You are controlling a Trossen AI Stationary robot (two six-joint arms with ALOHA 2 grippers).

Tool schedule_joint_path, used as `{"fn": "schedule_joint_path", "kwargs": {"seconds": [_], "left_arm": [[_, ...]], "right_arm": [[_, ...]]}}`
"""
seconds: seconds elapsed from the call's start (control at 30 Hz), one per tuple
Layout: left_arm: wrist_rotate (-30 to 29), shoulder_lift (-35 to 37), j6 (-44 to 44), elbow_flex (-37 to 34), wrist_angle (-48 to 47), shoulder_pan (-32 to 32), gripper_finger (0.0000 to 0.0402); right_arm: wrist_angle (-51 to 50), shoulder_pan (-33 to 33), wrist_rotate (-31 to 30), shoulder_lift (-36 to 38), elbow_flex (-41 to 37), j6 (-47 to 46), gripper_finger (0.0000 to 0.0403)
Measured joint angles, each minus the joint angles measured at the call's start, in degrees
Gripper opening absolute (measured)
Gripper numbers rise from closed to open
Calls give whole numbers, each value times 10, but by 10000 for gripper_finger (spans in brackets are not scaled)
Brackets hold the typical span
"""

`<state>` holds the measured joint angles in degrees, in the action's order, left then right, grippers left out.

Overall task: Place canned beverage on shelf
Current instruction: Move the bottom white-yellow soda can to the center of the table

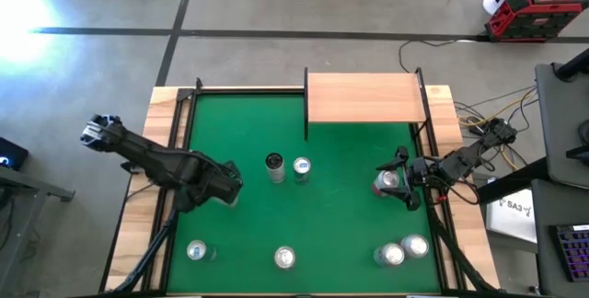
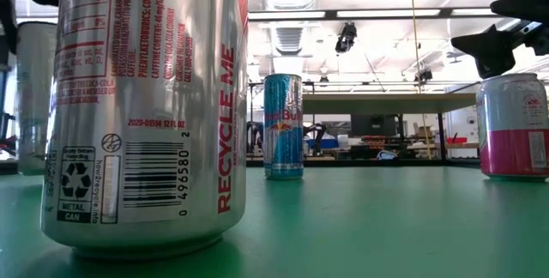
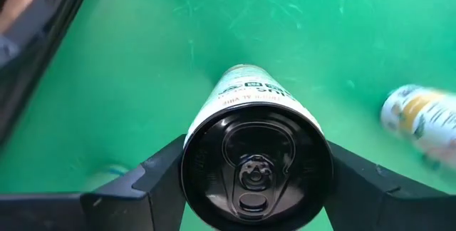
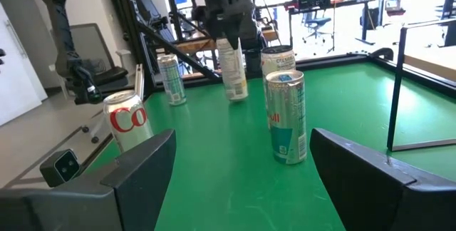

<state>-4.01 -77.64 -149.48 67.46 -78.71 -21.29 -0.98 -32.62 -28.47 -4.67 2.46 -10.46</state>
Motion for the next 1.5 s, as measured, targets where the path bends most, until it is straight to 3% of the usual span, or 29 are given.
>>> {"fn": "schedule_joint_path", "kwargs": {"seconds": [0.13, 0.33, 0.4, 0.57, 0.87, 1.03, 1.5], "left_arm": [[1, -63, -59, 69, -32, 17, 237], [1, -182, -98, 225, -117, 49, 239], [-1, -207, -107, 256, -105, 59, 240], [-23, -234, -127, 264, -116, 72, 242], [34, -250, -247, 264, -45, 75, 244], [37, -251, -299, 264, -19, 77, 244], [50, -257, -306, 263, -13, 118, 245]], "right_arm": [[0, 0, 0, 0, 0, 0, 315], [0, 0, 0, 0, 0, 0, 315], [0, 0, 0, 0, 0, 0, 315], [0, 0, 0, 0, 0, 0, 315], [0, 0, 0, 0, 0, 0, 315], [0, 0, 0, 0, 0, 0, 315], [0, 0, 0, 0, 0, 0, 315]]}}
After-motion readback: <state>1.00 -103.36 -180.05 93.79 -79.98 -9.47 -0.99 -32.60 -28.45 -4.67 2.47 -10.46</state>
